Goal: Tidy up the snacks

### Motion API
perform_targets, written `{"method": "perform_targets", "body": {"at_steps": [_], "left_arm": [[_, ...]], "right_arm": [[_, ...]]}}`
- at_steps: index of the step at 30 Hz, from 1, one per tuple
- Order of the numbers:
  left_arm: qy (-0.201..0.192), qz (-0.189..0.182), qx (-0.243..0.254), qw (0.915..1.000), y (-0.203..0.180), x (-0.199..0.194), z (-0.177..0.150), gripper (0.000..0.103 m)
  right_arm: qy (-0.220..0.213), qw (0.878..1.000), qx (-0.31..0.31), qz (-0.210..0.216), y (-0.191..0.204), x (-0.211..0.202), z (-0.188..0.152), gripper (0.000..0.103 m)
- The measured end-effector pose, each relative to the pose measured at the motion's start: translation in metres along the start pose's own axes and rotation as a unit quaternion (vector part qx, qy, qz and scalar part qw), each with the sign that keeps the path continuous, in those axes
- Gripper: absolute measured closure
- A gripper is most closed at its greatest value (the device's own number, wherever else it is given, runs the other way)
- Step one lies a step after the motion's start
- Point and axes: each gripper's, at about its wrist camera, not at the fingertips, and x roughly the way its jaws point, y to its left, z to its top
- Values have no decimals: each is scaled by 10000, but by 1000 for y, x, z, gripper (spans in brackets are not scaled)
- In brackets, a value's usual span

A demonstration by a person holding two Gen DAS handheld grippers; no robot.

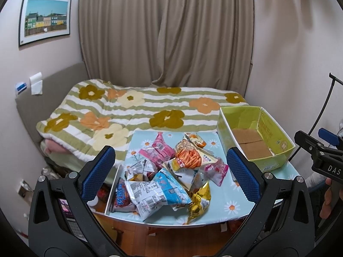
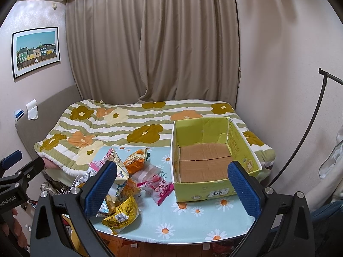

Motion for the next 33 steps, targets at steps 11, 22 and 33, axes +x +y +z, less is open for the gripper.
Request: {"method": "perform_targets", "body": {"at_steps": [11, 22, 33], "left_arm": [[4, -1, -8, 10000, 1, 0, 1, 0], [283, 22, 49, 9996, 12, 8, -6, 0], [1233, -172, 1278, 9840, 21, 64, -52, 0]], "right_arm": [[14, 10000, 8, 2, 1, 0, 0, 1], [283, 9991, 105, 298, 4, 11, -6, 1], [1040, 9897, -10, 981, 14, 75, -31, 1]]}}
